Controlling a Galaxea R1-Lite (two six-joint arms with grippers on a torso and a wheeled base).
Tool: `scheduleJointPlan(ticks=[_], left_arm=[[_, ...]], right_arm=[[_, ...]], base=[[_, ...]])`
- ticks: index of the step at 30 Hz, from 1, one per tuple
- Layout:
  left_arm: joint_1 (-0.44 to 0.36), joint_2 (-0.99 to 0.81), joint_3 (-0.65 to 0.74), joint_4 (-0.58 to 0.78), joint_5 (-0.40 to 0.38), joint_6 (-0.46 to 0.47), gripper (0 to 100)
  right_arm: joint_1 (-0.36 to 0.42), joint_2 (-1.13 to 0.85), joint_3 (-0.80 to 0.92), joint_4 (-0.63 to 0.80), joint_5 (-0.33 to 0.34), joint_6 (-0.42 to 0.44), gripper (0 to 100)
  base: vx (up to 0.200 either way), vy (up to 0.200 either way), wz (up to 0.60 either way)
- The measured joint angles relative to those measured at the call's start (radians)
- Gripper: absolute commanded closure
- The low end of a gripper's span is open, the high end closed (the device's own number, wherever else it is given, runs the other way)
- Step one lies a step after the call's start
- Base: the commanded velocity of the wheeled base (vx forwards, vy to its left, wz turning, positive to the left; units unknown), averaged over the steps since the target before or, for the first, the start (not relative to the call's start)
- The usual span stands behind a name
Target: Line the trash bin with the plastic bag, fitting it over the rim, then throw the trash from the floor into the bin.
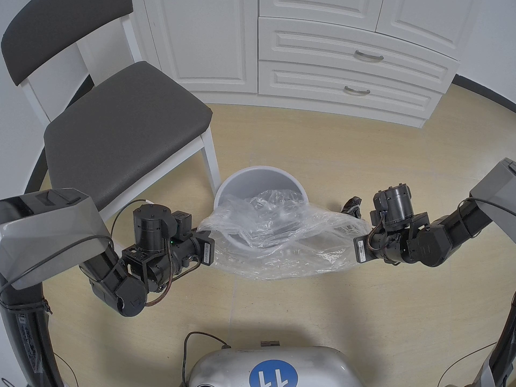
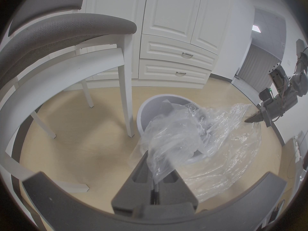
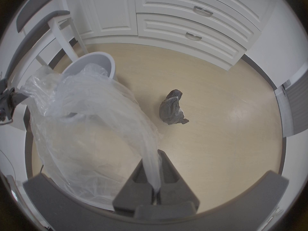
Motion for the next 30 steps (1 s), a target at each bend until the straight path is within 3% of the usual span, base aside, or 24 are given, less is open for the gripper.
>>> scheduleJointPlan(ticks=[10,19,24,30], left_arm=[[0.003,-0.063,0.035,0.098,-0.029,0.003,100],[0.012,-0.097,0.051,0.146,-0.034,0.042,100],[0.013,-0.085,0.039,0.155,-0.031,0.041,100],[0.024,-0.046,-0.008,0.159,-0.024,0.035,100]], right_arm=[[0.005,-0.040,0.067,0.000,0.000,-0.071,100],[0.028,-0.043,0.091,0.000,-0.001,-0.082,100],[0.043,-0.001,0.074,-0.014,-0.006,-0.073,100],[0.058,0.089,0.014,-0.158,-0.025,0.008,100]], base=[[0.000,0.000,0.00],[0.000,0.000,0.00],[0.000,0.000,0.00],[0.000,0.000,0.00]])
